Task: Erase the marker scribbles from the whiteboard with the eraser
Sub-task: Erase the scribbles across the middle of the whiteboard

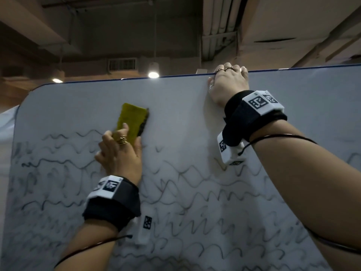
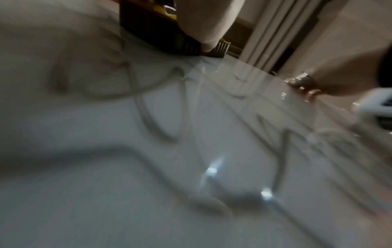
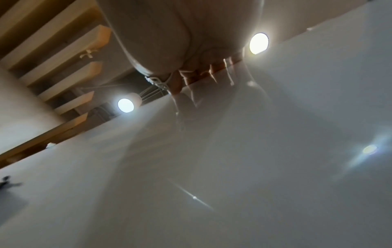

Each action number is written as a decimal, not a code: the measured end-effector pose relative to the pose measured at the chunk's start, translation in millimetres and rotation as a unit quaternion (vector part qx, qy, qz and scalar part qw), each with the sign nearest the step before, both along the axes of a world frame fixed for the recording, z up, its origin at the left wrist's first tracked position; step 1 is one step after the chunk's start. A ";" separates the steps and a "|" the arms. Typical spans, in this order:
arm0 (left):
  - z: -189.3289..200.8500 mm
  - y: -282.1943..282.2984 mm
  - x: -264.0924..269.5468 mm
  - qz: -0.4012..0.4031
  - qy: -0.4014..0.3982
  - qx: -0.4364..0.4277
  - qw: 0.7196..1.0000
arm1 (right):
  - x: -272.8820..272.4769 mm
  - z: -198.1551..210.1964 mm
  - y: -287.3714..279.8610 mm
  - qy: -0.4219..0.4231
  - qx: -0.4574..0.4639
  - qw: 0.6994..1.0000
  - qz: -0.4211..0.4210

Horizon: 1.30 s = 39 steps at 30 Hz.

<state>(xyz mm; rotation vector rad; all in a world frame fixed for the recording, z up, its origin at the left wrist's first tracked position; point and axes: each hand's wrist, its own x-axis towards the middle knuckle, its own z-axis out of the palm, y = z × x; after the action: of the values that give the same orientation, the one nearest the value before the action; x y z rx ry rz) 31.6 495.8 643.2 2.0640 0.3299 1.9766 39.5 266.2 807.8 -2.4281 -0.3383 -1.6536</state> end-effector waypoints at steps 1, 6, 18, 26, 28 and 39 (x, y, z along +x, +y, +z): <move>-4.7 -5.0 1.4 -0.004 -0.003 0.038 0.999 | -2.5 0.4 6.6 0.003 -0.001 1.000 0.000; -17.2 34.4 -0.1 0.010 0.013 0.067 0.998 | -18.0 -11.1 54.9 0.002 -0.101 0.994 0.045; -16.4 108.0 4.2 0.006 -0.040 0.066 0.997 | -6.5 -40.8 93.2 0.065 -0.156 0.986 0.003; -41.4 51.2 13.0 -0.021 -0.043 0.178 0.983 | -13.2 -30.0 110.3 0.054 -0.105 0.993 0.014; -44.9 45.2 14.7 -0.023 -0.049 0.194 0.979 | -15.5 -23.7 111.8 0.074 -0.097 0.992 0.016; -26.7 60.9 10.2 0.025 -0.031 0.235 0.971 | -18.2 -18.4 113.6 0.042 -0.079 0.996 0.029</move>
<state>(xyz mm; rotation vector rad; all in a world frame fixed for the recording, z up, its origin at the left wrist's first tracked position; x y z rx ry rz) 41.8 556.7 616.5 2.2693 -0.1171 2.3196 21.3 379.8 789.4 -2.5658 -0.5391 -1.5496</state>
